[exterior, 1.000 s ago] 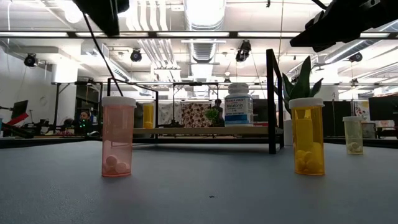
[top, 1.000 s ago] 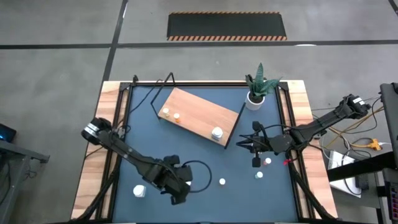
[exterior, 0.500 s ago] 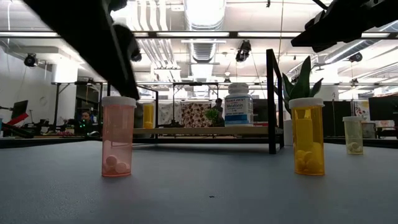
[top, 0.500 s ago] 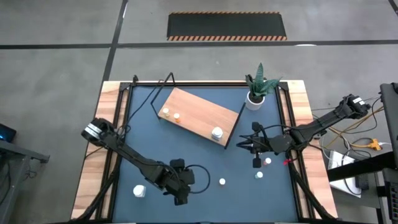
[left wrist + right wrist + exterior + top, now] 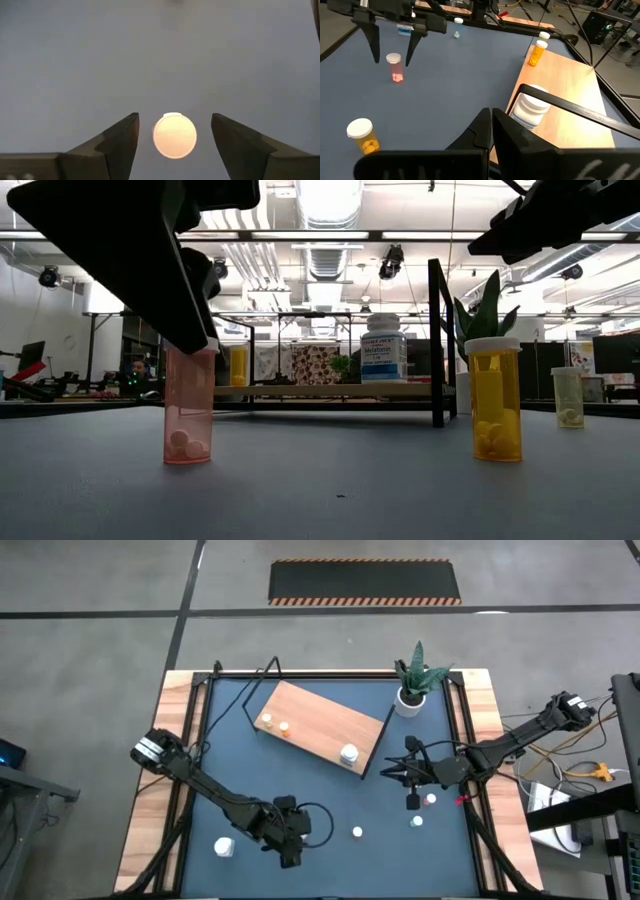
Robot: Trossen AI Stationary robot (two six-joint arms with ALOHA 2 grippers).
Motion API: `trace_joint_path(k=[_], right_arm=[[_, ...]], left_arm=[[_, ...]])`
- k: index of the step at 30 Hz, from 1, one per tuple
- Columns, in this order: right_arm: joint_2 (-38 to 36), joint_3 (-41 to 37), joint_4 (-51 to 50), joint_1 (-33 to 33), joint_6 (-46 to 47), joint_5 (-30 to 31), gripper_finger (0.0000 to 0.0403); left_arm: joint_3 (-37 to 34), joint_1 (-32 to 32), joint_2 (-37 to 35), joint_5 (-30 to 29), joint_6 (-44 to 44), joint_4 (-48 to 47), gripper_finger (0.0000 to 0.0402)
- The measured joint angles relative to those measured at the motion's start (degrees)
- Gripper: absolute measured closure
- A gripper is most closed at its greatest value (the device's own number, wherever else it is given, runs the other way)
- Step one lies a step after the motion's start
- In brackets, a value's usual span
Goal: Pick and place medicine bottles onto shelf by color
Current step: Put the left pink pill bottle on the shelf
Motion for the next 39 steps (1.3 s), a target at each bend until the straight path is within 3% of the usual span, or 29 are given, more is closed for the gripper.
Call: trace_joint_path(k=[18,32,39], right_arm=[[0.0,-0.02,-0.02,0.0,0.37,0.0,0.0394],[0.0,-0.02,-0.03,0.0,0.37,0.0,0.0394],[0.02,-0.02,-0.05,0.0,0.37,0.0,0.0394]], left_arm=[[0.08,0.09,-0.44,1.4,-1.31,-0.24,0.0301],[1.01,1.71,-3.05,1.75,-0.91,-0.9,0.0298],[2.15,8.09,-7.99,1.73,-0.41,-7.04,0.0297]])
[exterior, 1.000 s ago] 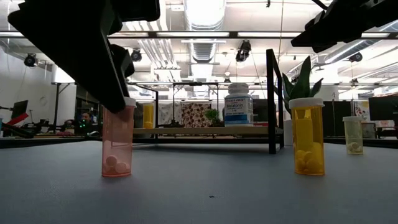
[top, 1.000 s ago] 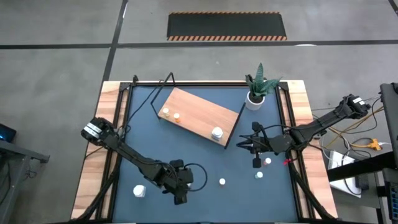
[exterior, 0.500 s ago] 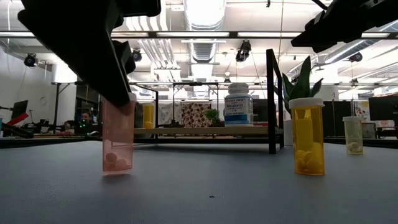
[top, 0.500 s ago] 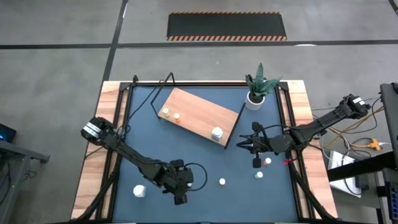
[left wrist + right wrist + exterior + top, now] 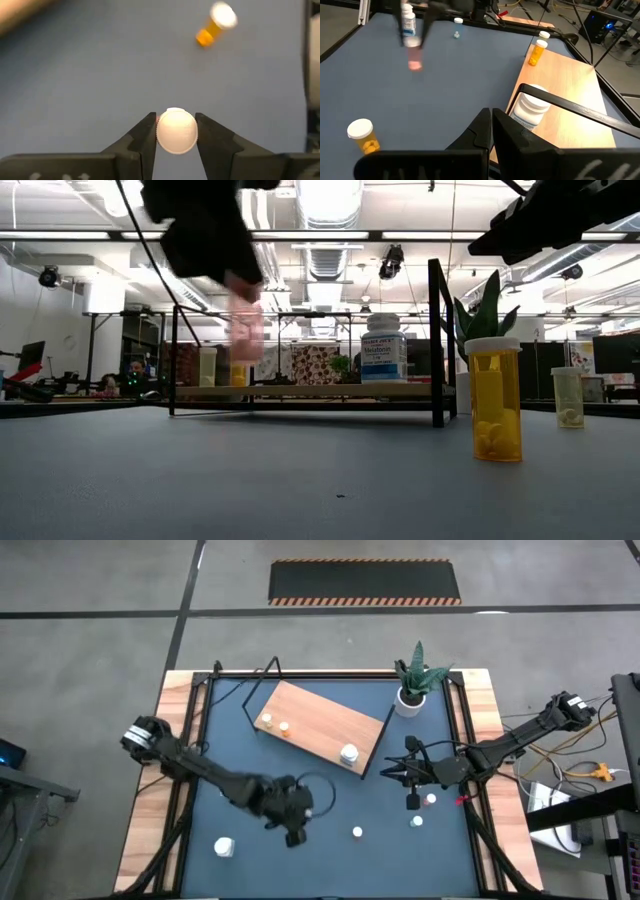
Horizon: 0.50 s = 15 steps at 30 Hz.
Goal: Pick and place medicine bottles onto shelf by color
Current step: Put the left pink pill bottle on the shelf
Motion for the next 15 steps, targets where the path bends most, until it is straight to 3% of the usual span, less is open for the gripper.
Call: trace_joint_path(k=[6,15], right_arm=[[-0.02,0.0,-0.03,0.0,-0.28,0.02,0.0394],[-0.01,0.0,-0.16,0.0,-0.51,0.01,0.0394]], left_arm=[[3.1,8.41,-3.47,0.02,10.85,-5.99,0.0297],[7.8,23.89,-5.35,-0.6,28.85,-6.19,0.0297]])
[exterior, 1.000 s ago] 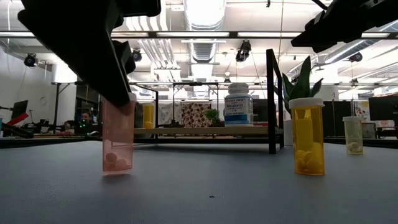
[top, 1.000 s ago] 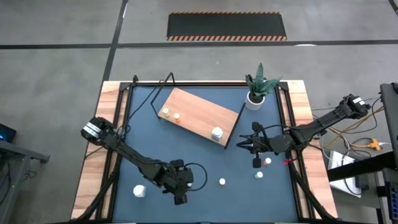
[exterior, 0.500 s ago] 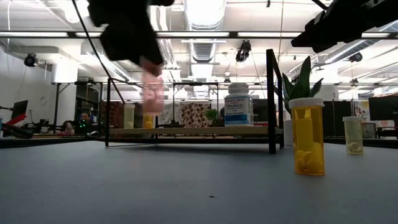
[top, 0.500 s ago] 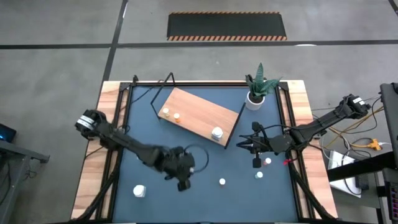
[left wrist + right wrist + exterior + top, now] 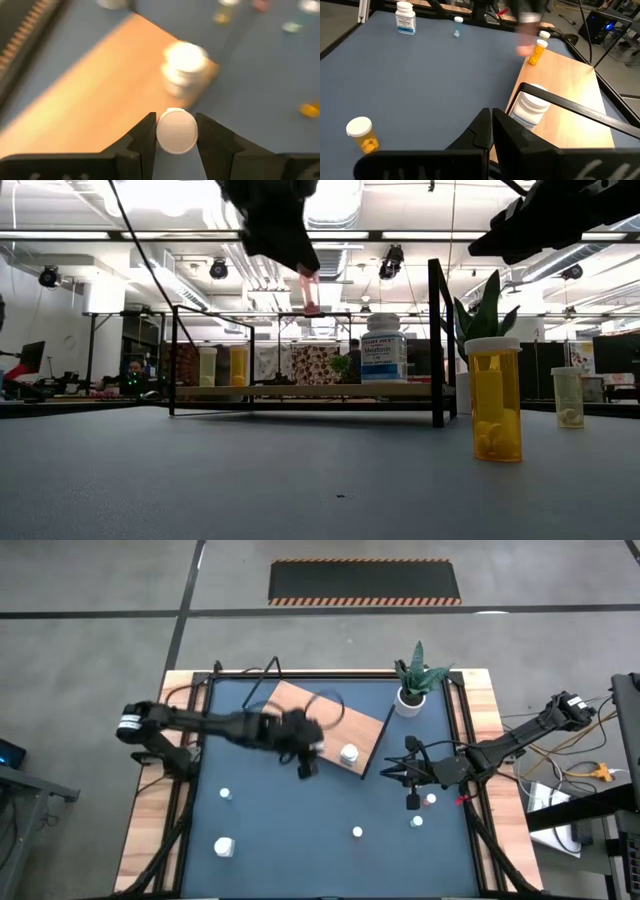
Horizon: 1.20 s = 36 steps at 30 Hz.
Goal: Pick and place medicine bottles onto shelf by color
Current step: Put the left pink pill bottle on the shelf
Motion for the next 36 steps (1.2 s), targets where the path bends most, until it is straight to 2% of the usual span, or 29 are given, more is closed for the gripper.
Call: trace_joint_path(k=[4,8,11,25,36], right_arm=[[-0.02,0.0,-0.02,0.02,-0.06,-0.01,0.0394],[-0.02,0.0,-0.01,0.01,-0.1,0.01,0.0394],[-0.02,0.0,-0.02,0.01,-0.01,0.01,0.0394],[-0.02,0.0,-0.13,0.02,-0.05,0.01,0.0394],[-0.02,0.0,-0.21,0.02,0.01,0.01,0.0394]], left_arm=[[-0.65,8.02,-0.07,-1.69,0.65,-0.19,0.0297],[-2.82,14.84,-0.07,-3.79,-6.39,-0.74,0.0297],[-5.28,17.52,-0.04,-3.79,-10.4,-0.74,0.0297],[-11.01,18.91,0.0,-3.71,-14.75,1.04,0.0297],[-11.38,18.86,0.04,-4.43,-17.69,3.39,0.0297]])
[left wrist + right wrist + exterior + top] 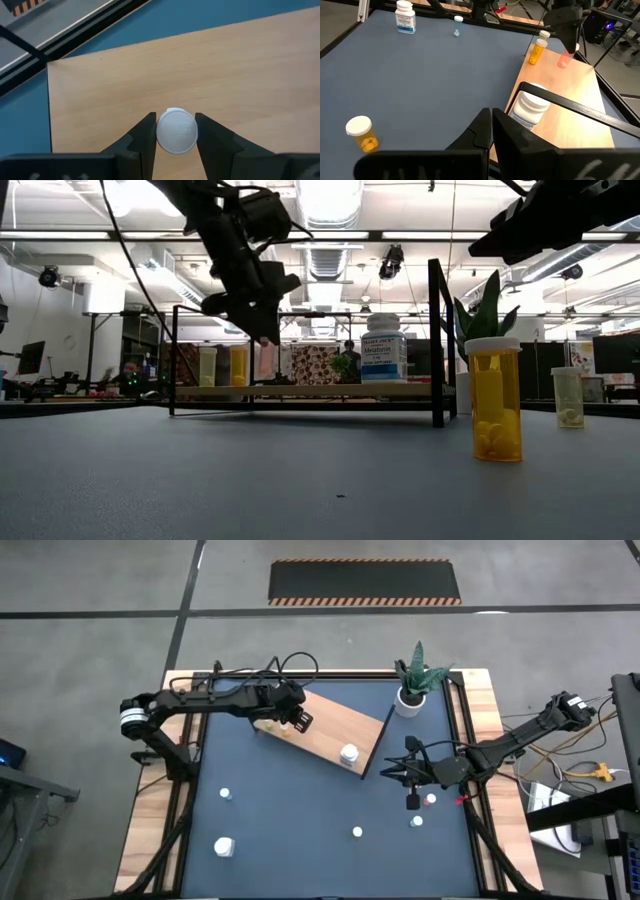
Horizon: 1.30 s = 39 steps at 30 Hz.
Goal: Pick and place medicine bottles onto shelf by color
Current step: Put the left pink pill bottle on the shelf
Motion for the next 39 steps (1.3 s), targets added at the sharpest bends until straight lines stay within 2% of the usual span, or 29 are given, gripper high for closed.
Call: trace_joint_path(k=[10,39], right_arm=[[0.0,0.0,-0.02,-0.01,0.04,0.0,0.0394],[0.0,0.0,-0.04,0.0,0.07,0.0,0.0394]], left_arm=[[-5.0,-0.21,0.02,-0.17,-2.05,5.91,0.0297],[-5.41,-0.21,-0.33,-0.15,-2.77,5.05,0.0288]])
